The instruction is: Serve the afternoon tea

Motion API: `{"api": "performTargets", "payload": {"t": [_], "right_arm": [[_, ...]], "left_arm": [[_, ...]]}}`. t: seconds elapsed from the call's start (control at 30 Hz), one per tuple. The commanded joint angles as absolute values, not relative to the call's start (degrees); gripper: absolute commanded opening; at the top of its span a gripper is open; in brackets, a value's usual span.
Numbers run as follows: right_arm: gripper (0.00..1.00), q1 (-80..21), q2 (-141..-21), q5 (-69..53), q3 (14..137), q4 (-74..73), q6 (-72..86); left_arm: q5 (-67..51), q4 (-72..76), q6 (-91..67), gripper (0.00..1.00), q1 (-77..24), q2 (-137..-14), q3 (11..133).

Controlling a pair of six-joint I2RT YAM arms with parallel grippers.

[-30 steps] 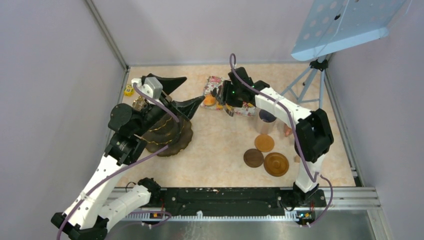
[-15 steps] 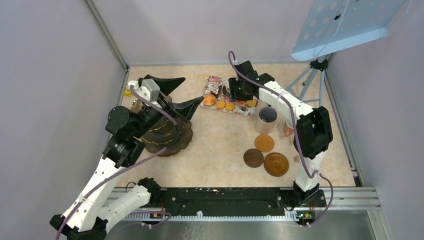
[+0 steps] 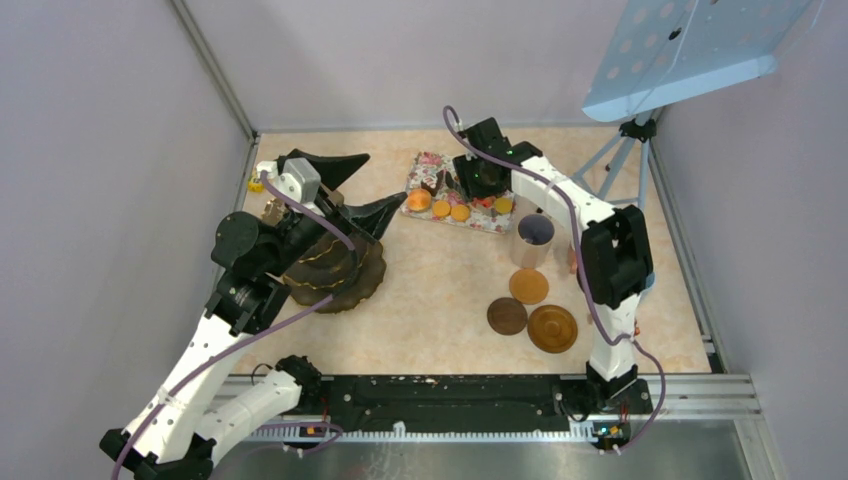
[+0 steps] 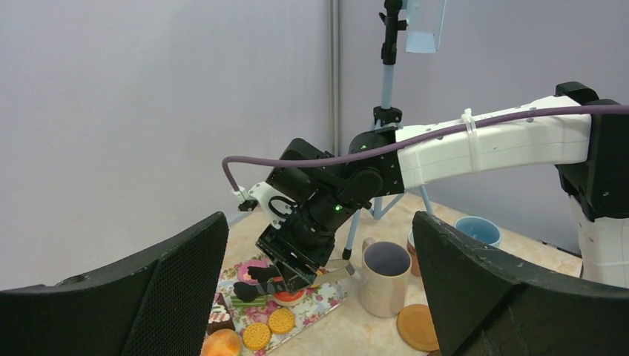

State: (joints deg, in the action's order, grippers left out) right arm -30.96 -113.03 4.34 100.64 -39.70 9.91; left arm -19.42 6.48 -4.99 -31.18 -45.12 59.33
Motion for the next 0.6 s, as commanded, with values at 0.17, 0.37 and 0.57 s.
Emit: {"api": "performTargets", "payload": {"t": [0.17,0.37,0.57], "right_arm": [[0.50,-30.4,-114.7,7.3,103.6,-39.5,4.4],[0.50,-30.5,-115.7,6.7,103.2,-38.9,3.5],[0.48,-30.4,-116.3,5.8,102.8,-38.7,3.1]], "left_arm": [[-18.6,9.0,-4.4,0.99,-31.3,-44.8,59.2],[-18.4,9.0,-4.3,0.99,-31.2,-45.0,59.2],[-18.5,9.0,-4.3,0.99,-31.2,-45.1,59.2]]}}
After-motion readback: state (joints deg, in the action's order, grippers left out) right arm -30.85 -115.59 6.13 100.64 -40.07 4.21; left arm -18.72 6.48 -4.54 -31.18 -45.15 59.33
